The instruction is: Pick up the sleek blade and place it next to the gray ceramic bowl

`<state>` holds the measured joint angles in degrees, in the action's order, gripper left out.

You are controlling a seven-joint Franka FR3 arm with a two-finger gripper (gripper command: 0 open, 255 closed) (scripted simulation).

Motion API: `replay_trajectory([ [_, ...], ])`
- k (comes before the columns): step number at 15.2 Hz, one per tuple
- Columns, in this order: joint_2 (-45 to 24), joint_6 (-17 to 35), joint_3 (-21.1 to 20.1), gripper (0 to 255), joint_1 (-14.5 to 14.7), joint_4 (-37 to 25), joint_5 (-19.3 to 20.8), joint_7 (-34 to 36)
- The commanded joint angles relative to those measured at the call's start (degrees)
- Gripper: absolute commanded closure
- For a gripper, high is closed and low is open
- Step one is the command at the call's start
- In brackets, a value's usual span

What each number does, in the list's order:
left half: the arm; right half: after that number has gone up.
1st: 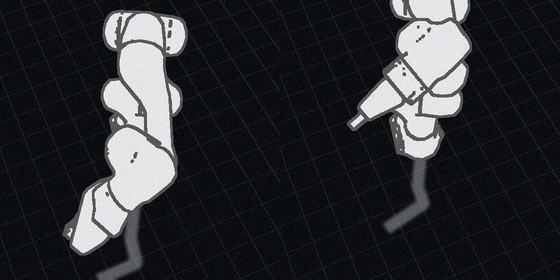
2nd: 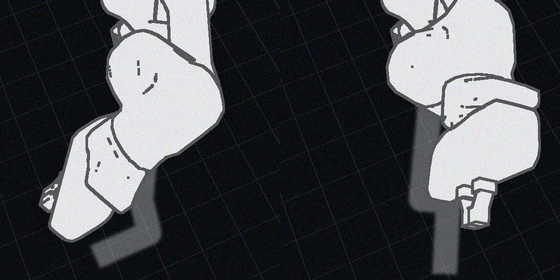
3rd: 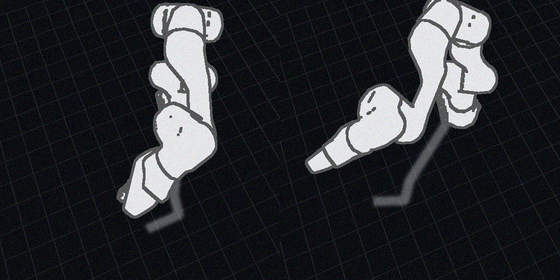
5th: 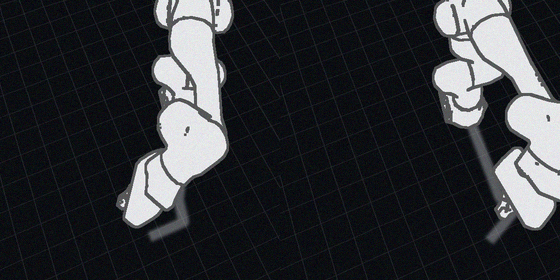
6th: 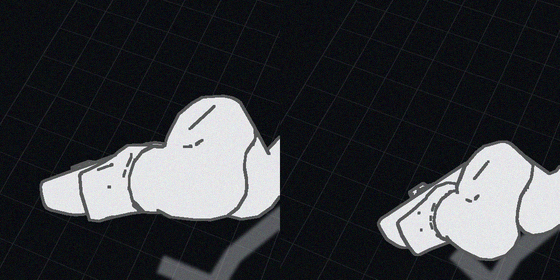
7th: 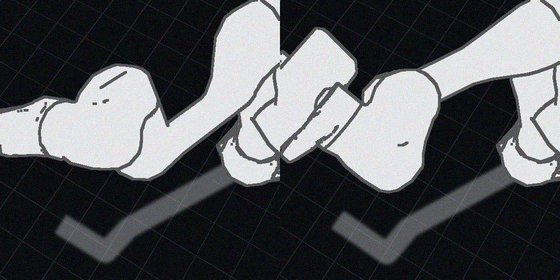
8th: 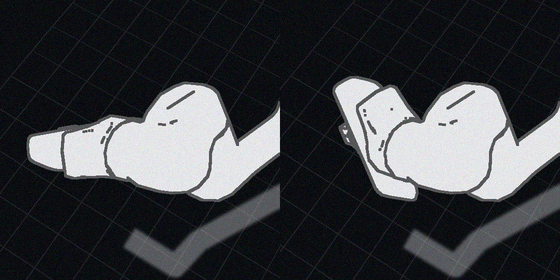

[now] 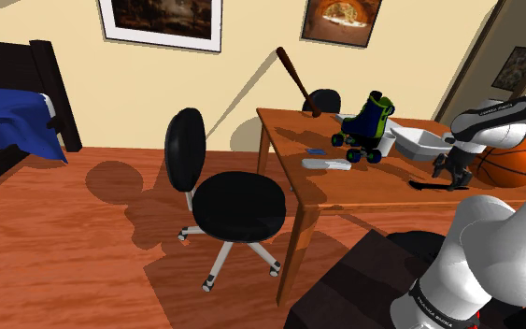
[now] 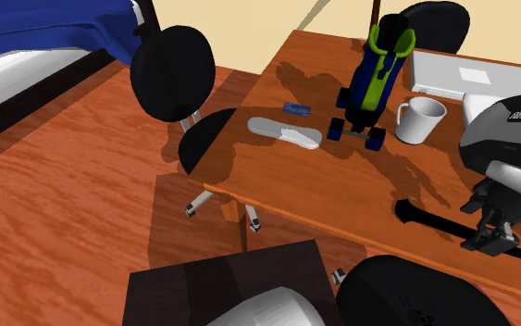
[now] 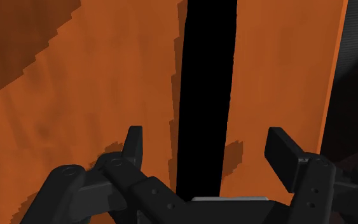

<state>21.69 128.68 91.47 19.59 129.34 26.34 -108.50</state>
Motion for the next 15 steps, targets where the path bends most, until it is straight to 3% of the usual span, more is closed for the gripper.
replay_trajectory([
  [1,0.00,0.00,0.00,0,0.00,0.00,0.00,0.00],
  [3,0.00,0.00,0.00,0,0.00,0.00,0.00,0.00],
  [7,0.82,-7.04,-11.54,0,-9.61,-2.99,-1.67,-0.83],
  [15,0.97,-7.09,-11.48,0,-9.50,-3.01,-1.50,-0.71],
])
